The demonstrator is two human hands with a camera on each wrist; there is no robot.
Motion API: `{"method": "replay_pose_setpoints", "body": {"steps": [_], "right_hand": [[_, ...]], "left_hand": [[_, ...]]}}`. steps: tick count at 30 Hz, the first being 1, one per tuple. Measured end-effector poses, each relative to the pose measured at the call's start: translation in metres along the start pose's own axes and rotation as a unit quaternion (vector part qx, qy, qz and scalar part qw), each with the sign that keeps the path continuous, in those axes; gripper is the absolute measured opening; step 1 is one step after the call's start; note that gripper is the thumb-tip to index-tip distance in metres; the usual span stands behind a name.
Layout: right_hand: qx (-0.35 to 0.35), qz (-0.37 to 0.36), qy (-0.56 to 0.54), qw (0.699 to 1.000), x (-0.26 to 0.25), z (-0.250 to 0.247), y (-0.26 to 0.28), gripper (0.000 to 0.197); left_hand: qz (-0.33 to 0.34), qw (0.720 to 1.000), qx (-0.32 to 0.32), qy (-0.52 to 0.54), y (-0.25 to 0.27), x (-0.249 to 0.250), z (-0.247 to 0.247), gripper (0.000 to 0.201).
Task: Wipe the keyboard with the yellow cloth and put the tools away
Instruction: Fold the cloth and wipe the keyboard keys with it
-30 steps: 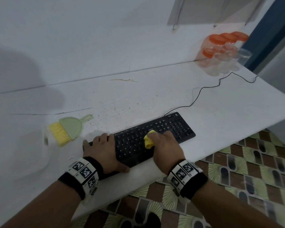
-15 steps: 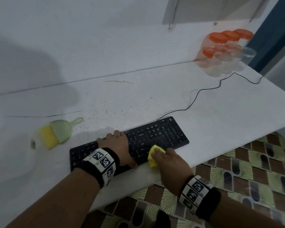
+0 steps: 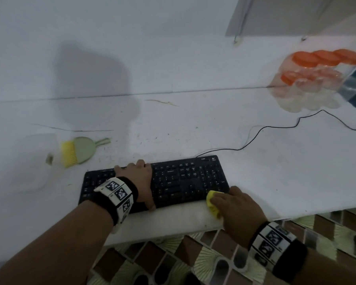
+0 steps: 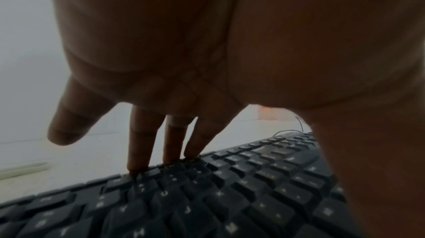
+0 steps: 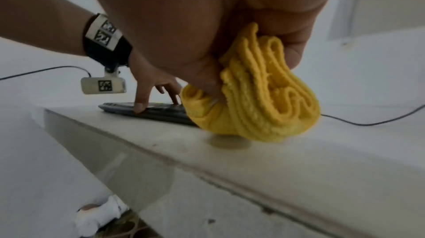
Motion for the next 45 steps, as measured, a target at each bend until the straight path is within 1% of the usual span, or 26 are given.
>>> {"method": "replay_pose_setpoints", "body": {"steps": [2, 3, 5, 6, 9, 11, 13, 15, 16, 18, 19, 20, 21, 23, 25, 27, 29, 30, 31, 34, 35, 37, 39, 41, 43, 45], "right_hand": [[0.03, 0.024, -0.054, 0.998, 0.015, -0.013, 0.001, 0.048], [0.065, 0.028, -0.08, 0.994, 0.016, -0.024, -0.004, 0.049], [0.14, 0.027, -0.1, 0.985, 0.017, -0.035, -0.026, 0.053], [0.144, 0.022, -0.101, 0.984, 0.015, -0.037, -0.04, 0.053], [0.078, 0.027, -0.074, 0.994, 0.014, -0.033, -0.061, 0.043], [0.041, -0.022, -0.037, 0.998, 0.013, -0.027, -0.05, 0.039], [0.023, -0.099, 0.014, 0.995, 0.005, -0.024, -0.028, 0.039], [0.011, -0.136, 0.025, 0.99, 0.004, -0.027, -0.016, 0.04], [0.013, -0.133, 0.014, 0.991, 0.007, -0.032, -0.021, 0.04], [0.055, -0.094, -0.007, 0.994, 0.018, -0.044, -0.046, 0.04], [0.079, -0.065, -0.002, 0.995, 0.026, -0.05, -0.062, 0.041], [0.085, -0.052, 0.013, 0.995, 0.029, -0.053, -0.078, 0.042], [0.074, -0.044, 0.038, 0.996, 0.031, -0.053, -0.089, 0.039], [0.05, -0.068, 0.057, 0.995, 0.025, -0.042, -0.095, 0.03], [0.036, -0.118, 0.079, 0.989, 0.017, -0.027, -0.08, 0.027], [0.019, -0.161, 0.098, 0.982, 0.011, -0.013, -0.053, 0.032], [-0.008, -0.202, 0.066, 0.977, 0.003, -0.012, -0.026, 0.031], [-0.013, -0.21, 0.042, 0.977, 0.001, -0.02, -0.022, 0.034], [-0.007, -0.188, 0.026, 0.982, 0.004, -0.031, -0.028, 0.036], [0.079, -0.09, -0.007, 0.993, 0.021, -0.065, -0.068, 0.042], [0.076, -0.073, -0.007, 0.994, 0.022, -0.066, -0.077, 0.042], [0.029, -0.086, -0.002, 0.996, 0.015, -0.05, -0.077, 0.037], [-0.012, -0.13, -0.001, 0.991, 0.005, -0.031, -0.055, 0.039], [-0.009, -0.151, -0.014, 0.988, 0.005, -0.031, -0.04, 0.044], [0.013, -0.143, -0.039, 0.989, 0.007, -0.037, -0.05, 0.043], [0.04, -0.144, -0.001, 0.989, 0.006, -0.037, -0.065, 0.041]], "left_hand": [[-0.011, 1.0, -0.001, -0.004, 0.0, 0.004, -0.002, 0.137], [-0.012, 1.0, 0.003, -0.002, 0.0, 0.008, -0.003, 0.138], [-0.003, 1.0, 0.015, 0.008, -0.002, 0.021, -0.003, 0.147], [0.007, 1.0, 0.021, 0.016, -0.004, 0.03, -0.003, 0.152], [0.029, 0.998, 0.024, 0.042, -0.01, 0.052, 0.0, 0.157], [0.029, 0.998, 0.02, 0.044, -0.012, 0.059, 0.002, 0.155], [0.028, 0.998, 0.018, 0.047, -0.012, 0.061, 0.004, 0.153], [0.029, 0.998, 0.02, 0.049, -0.01, 0.061, 0.004, 0.153], [0.031, 0.998, 0.021, 0.046, -0.01, 0.061, 0.003, 0.153], [0.034, 0.998, 0.021, 0.041, -0.009, 0.062, 0.002, 0.153], [0.035, 0.998, 0.02, 0.041, -0.009, 0.062, 0.001, 0.152], [0.031, 0.998, 0.018, 0.045, -0.009, 0.061, 0.002, 0.152], [0.031, 0.998, 0.017, 0.049, -0.009, 0.062, 0.002, 0.152], [0.029, 0.998, 0.019, 0.052, -0.01, 0.061, 0.003, 0.153], [0.028, 0.998, 0.016, 0.055, -0.011, 0.06, 0.004, 0.152], [0.026, 0.998, 0.01, 0.059, -0.011, 0.06, 0.004, 0.151], [0.026, 0.998, 0.008, 0.06, -0.011, 0.061, 0.004, 0.151], [0.027, 0.998, 0.01, 0.061, -0.011, 0.061, 0.003, 0.15], [0.028, 0.998, 0.011, 0.061, -0.012, 0.061, 0.003, 0.15], [0.031, 0.997, 0.01, 0.064, -0.011, 0.06, 0.003, 0.151], [0.031, 0.997, 0.011, 0.065, -0.011, 0.06, 0.002, 0.151], [0.033, 0.997, 0.017, 0.065, -0.011, 0.061, 0.002, 0.15], [0.033, 0.997, 0.019, 0.067, -0.011, 0.061, 0.003, 0.149], [0.033, 0.997, 0.02, 0.073, -0.011, 0.061, 0.003, 0.148], [0.035, 0.997, 0.017, 0.073, -0.011, 0.061, 0.003, 0.148], [0.038, 0.997, 0.02, 0.071, -0.011, 0.061, 0.002, 0.148]]}}
Point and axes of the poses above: each hand's wrist, its own y-axis away from the middle knuckle, its own z-axis out of the palm, x = y × z, the point moved 6 cm from there along -y, towards the middle knuckle, and after that the axes turned 10 degrees about y, right-handed, at the moved point
